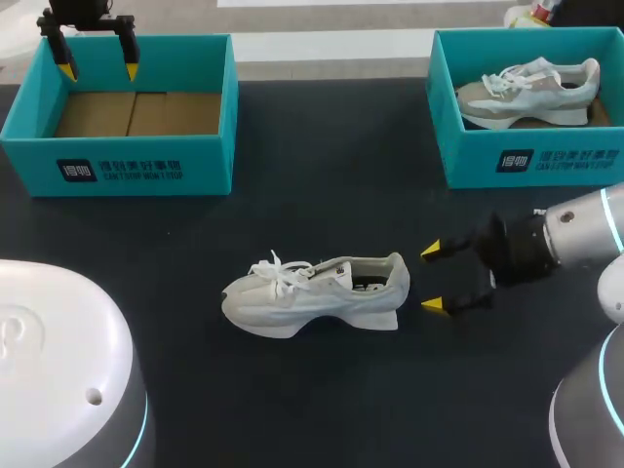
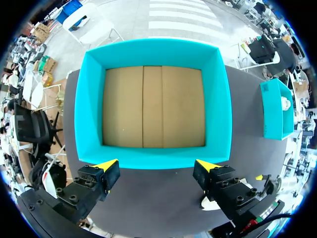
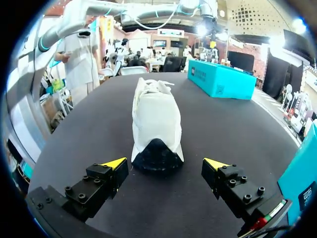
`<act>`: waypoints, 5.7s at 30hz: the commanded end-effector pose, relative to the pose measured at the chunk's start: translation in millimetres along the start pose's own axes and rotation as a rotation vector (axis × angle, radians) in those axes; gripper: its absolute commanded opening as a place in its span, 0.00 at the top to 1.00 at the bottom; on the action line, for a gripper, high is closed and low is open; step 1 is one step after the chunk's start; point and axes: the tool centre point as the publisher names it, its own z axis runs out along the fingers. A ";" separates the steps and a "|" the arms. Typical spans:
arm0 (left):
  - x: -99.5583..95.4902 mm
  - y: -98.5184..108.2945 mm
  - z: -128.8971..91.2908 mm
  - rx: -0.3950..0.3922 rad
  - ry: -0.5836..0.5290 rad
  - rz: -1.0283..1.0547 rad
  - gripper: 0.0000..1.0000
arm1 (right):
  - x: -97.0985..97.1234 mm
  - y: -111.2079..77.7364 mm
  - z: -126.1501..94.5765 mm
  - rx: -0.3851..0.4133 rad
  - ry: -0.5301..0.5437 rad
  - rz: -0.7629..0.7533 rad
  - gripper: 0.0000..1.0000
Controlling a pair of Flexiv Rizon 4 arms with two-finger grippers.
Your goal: Take the shoe out of the shoebox, open the shoe tongue, remove and reinsert the insole, then place the shoe into the shoebox
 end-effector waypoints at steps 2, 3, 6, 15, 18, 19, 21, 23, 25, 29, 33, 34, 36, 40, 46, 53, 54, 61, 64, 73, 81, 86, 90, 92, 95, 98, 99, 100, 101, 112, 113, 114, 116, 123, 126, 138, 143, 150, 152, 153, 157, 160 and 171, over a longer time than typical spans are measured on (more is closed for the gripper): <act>0.0 0.0 0.0 0.000 0.000 0.000 0.00 | 3.3 2.6 17.2 -0.010 -0.010 0.010 0.00; 0.0 0.0 0.0 0.000 0.000 0.000 0.00 | 4.0 2.8 19.6 -0.018 -0.011 0.010 0.00; 0.0 0.0 0.0 0.000 0.000 0.000 0.00 | 5.4 5.2 27.3 -0.027 -0.006 0.006 0.00; 0.0 0.0 0.0 0.000 0.000 0.000 0.00 | 5.4 10.9 48.5 -0.065 0.002 -0.012 0.00; 0.0 0.0 0.0 0.000 0.000 0.000 0.00 | 5.9 12.7 53.8 -0.079 0.004 -0.012 0.00; 0.0 0.0 0.0 0.000 0.000 0.000 0.00 | 6.2 13.3 57.5 -0.083 0.005 -0.014 0.00; 0.0 0.0 0.0 0.000 0.000 0.000 0.00 | 6.1 13.7 62.2 -0.093 0.010 -0.017 0.00; 0.0 0.0 0.0 0.000 0.000 0.000 0.00 | 5.3 14.0 66.9 -0.107 0.016 -0.019 0.00; 0.0 0.0 0.0 0.000 0.000 0.000 0.00 | 4.3 15.0 71.9 -0.113 0.022 -0.022 0.00; 0.0 0.0 0.0 0.000 0.000 0.000 0.00 | 3.6 17.3 81.8 -0.137 0.046 -0.028 0.00; 0.0 0.0 0.0 0.000 0.000 0.000 0.00 | 5.7 15.8 89.8 -0.150 0.055 -0.024 0.12; 0.0 0.0 0.0 0.000 0.000 0.000 0.00 | 6.4 15.3 91.3 -0.151 0.056 -0.021 0.36; 0.0 0.0 0.0 0.000 0.000 0.000 0.00 | 7.2 14.1 93.6 -0.154 0.058 -0.018 0.90; 0.0 0.0 0.0 0.000 0.000 0.000 0.00 | 9.0 13.2 95.3 -0.159 0.060 -0.018 1.00; 0.0 0.0 0.0 0.000 0.000 0.000 0.00 | 8.9 9.8 93.2 -0.152 0.060 -0.017 1.00; 0.0 0.0 0.0 0.000 0.000 0.000 0.00 | 7.4 5.6 89.3 -0.136 0.061 -0.021 1.00; 0.0 0.0 0.0 0.000 0.000 0.000 0.00 | 7.4 5.6 89.3 -0.136 0.061 -0.021 1.00; 0.0 0.0 0.0 0.000 0.000 0.000 0.00 | 7.4 5.6 89.3 -0.136 0.061 -0.021 1.00; 0.0 0.0 0.0 0.000 0.000 0.000 0.00 | 7.4 5.6 89.3 -0.136 0.061 -0.021 1.00; 27.8 20.6 -23.6 -0.025 0.052 -0.129 0.00 | 7.4 5.6 89.3 -0.136 0.061 -0.021 1.00; 84.6 70.6 -26.2 -0.029 0.038 -0.194 0.00 | 7.4 5.6 89.3 -0.136 0.061 -0.021 1.00; 121.7 119.3 -22.9 0.004 0.032 -0.116 0.00 | 7.4 5.6 89.3 -0.136 0.061 -0.021 1.00; 146.4 149.7 -15.0 0.028 0.023 -0.053 0.00 | 7.4 5.6 89.3 -0.136 0.061 -0.021 1.00; 159.8 164.1 -10.9 0.041 0.020 -0.025 0.00 | 7.4 5.6 89.3 -0.136 0.061 -0.021 1.00; 175.9 180.6 -5.0 0.058 0.018 0.009 0.00 | 7.4 5.6 89.3 -0.136 0.061 -0.021 1.00; 193.3 195.2 1.1 0.071 0.019 0.001 0.00 | 7.4 5.6 89.3 -0.136 0.061 -0.021 1.00; 199.2 198.4 3.6 0.067 0.014 0.008 0.00 | 7.4 5.6 89.3 -0.136 0.061 -0.021 1.00; 205.6 202.3 7.0 0.088 0.013 0.005 0.00 | 7.4 5.6 89.3 -0.136 0.061 -0.021 1.00; 211.4 205.6 9.5 0.079 0.014 0.011 0.00 | 7.4 5.6 89.3 -0.136 0.061 -0.021 1.00; 275.6 231.4 43.3 0.108 -0.026 0.017 0.00 | 7.4 5.6 89.3 -0.136 0.061 -0.021 1.00; 278.1 232.3 44.9 0.109 -0.027 0.017 0.00 | 7.4 5.6 89.3 -0.136 0.061 -0.021 1.00; 286.5 235.3 50.1 0.110 -0.034 0.021 0.00 | 7.4 5.6 89.3 -0.136 0.061 -0.021 1.00; 299.3 240.7 58.2 0.110 -0.044 0.023 0.00 | 7.4 5.6 89.3 -0.136 0.061 -0.021 1.00; 324.5 253.3 77.1 0.080 -0.051 0.015 0.00 | 7.4 5.6 89.3 -0.136 0.061 -0.021 1.00; 333.9 258.5 79.7 0.065 -0.049 0.028 0.00 | 7.4 5.6 89.3 -0.136 0.061 -0.021 1.00; 359.3 279.9 96.8 -0.003 -0.080 0.065 0.00 | 7.4 5.6 89.3 -0.136 0.061 -0.021 1.00; 361.8 282.7 110.2 -0.030 -0.129 0.052 0.00 | 7.4 5.6 89.3 -0.136 0.061 -0.021 1.00; 356.2 278.4 125.7 -0.050 -0.178 0.033 0.00 | 7.4 5.6 89.3 -0.136 0.061 -0.021 1.00; 355.3 278.6 130.4 -0.051 -0.193 0.028 0.00 | 7.4 5.6 89.3 -0.136 0.061 -0.021 1.00; 354.9 279.1 133.4 -0.048 -0.199 0.027 0.00 | 7.4 5.6 89.3 -0.136 0.061 -0.021 1.00; 354.3 281.6 140.8 -0.040 -0.224 0.028 0.00 | 7.4 5.6 89.3 -0.136 0.061 -0.021 1.00; 354.0 284.6 144.2 -0.032 -0.238 0.029 0.00 | 7.4 5.6 89.3 -0.136 0.061 -0.021 1.00; 336.6 283.3 158.6 -0.023 -0.321 0.018 0.00 | 7.4 5.6 89.3 -0.136 0.061 -0.021 1.00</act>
